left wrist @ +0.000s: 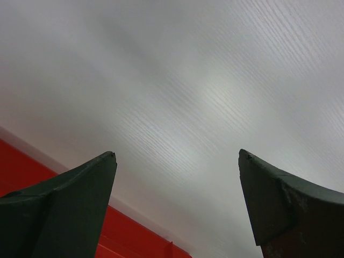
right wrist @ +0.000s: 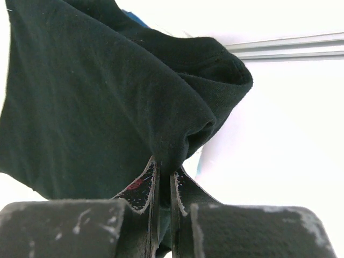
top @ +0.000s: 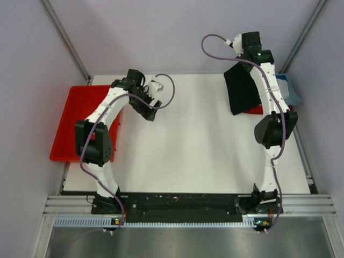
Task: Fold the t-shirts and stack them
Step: Put the neatly folded tshirt into the corner of the board with the right arm
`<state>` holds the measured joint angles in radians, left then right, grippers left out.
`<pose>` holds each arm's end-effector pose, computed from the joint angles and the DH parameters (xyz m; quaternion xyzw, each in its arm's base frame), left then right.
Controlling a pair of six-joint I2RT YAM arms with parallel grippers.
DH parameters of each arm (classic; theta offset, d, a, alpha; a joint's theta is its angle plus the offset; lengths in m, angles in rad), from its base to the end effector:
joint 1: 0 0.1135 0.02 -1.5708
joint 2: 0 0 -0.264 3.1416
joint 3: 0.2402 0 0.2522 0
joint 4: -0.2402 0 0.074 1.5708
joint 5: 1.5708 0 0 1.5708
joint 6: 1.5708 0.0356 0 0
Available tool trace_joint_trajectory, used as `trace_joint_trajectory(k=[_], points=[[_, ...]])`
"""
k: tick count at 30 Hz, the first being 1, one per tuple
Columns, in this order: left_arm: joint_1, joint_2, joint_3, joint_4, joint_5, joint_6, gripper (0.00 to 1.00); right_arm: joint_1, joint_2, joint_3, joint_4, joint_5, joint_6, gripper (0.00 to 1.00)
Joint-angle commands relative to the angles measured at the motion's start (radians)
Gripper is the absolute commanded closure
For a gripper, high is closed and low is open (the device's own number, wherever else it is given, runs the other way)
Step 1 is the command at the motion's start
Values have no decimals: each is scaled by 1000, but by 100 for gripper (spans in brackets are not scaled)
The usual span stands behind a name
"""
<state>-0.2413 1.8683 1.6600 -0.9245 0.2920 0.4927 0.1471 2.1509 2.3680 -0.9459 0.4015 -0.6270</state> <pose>0.3814 -0.1044 0.2761 0.3760 0.8901 -0.1139 0.2310 0.4676 0.0552 0.3746 -0.2621 0.8590 -0.2720 0.3457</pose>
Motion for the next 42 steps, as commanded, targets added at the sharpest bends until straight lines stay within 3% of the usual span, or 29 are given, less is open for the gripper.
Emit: trace_joint_trajectory(k=[1,23,27,30,33,42], points=[[7,14,43,-14,-5,9,1,-9,-29,83,91,114,-111,100],[11,6,4,3,-28,20,1,-76,-144,54,248,94,-247,100],[11,3,1,-7,-28,32,1,-116,-149,42,265,62,-264,100],[11,3,-3,-8,-28,33,1,-142,-160,-19,283,-44,-304,100],[13,9,-2,-10,-30,32,1,-182,-143,-99,335,-95,-381,100],[13,20,4,-28,-65,41,1,-273,-16,-118,501,-130,-402,100]])
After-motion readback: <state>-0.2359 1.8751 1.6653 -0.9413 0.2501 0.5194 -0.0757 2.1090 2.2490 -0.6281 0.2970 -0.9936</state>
